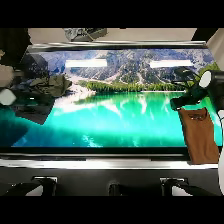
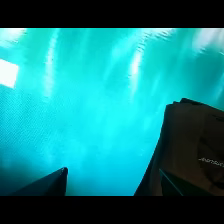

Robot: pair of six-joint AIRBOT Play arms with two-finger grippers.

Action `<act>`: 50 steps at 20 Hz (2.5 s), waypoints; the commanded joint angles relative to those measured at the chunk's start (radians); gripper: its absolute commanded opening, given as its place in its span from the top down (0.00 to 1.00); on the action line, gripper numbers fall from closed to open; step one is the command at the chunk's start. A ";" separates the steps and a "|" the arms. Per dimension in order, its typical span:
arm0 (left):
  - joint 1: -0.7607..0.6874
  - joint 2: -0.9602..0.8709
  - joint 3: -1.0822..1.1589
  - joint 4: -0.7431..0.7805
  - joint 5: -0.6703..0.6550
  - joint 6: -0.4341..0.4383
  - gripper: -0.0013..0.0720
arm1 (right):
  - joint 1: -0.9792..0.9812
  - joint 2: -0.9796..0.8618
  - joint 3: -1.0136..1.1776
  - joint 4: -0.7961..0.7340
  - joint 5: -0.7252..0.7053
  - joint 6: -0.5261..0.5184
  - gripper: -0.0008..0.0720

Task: Fold the shirts.

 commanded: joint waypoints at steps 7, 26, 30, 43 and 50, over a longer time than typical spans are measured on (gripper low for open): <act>0.631 -0.026 -0.404 -0.612 0.203 0.105 0.00 | 0.001 -0.001 -0.005 0.217 -0.028 -0.030 0.31; 0.525 -0.427 -0.197 -1.041 0.423 0.379 0.94 | 0.001 0.000 -0.005 0.325 0.054 -0.063 0.31; 0.497 -0.180 -0.074 -1.040 0.304 0.517 0.94 | 0.001 0.026 0.023 0.269 0.101 -0.098 0.31; -0.394 0.385 -0.088 -0.995 0.293 0.266 0.94 | 0.001 0.541 0.023 0.121 0.105 -0.069 0.31; -0.788 -0.137 -0.167 -0.949 0.284 0.309 0.94 | 0.001 0.605 0.022 0.079 0.190 -0.044 0.31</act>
